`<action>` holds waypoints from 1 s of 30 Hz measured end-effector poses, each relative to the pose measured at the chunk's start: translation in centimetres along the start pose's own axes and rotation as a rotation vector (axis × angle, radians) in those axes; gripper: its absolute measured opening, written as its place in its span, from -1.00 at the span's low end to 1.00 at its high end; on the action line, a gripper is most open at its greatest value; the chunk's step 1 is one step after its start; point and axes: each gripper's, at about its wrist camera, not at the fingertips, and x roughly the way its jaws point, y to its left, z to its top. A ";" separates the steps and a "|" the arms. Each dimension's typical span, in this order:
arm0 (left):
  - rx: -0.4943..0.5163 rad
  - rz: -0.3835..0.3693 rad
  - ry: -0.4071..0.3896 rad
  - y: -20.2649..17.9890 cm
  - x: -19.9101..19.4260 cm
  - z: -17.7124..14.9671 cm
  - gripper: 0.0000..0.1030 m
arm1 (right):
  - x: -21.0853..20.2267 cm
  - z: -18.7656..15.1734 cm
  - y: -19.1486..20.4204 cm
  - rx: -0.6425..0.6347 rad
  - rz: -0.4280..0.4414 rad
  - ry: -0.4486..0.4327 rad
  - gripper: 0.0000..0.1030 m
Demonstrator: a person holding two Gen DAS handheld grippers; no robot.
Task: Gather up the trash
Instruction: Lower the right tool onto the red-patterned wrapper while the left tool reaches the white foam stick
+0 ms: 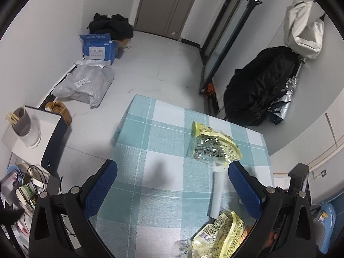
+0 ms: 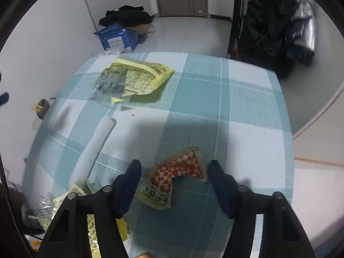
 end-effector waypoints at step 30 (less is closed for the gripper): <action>0.176 0.014 0.284 -6.1 8.0 -2.8 0.96 | -3.1 -1.2 -1.0 -0.018 0.138 -0.025 -0.43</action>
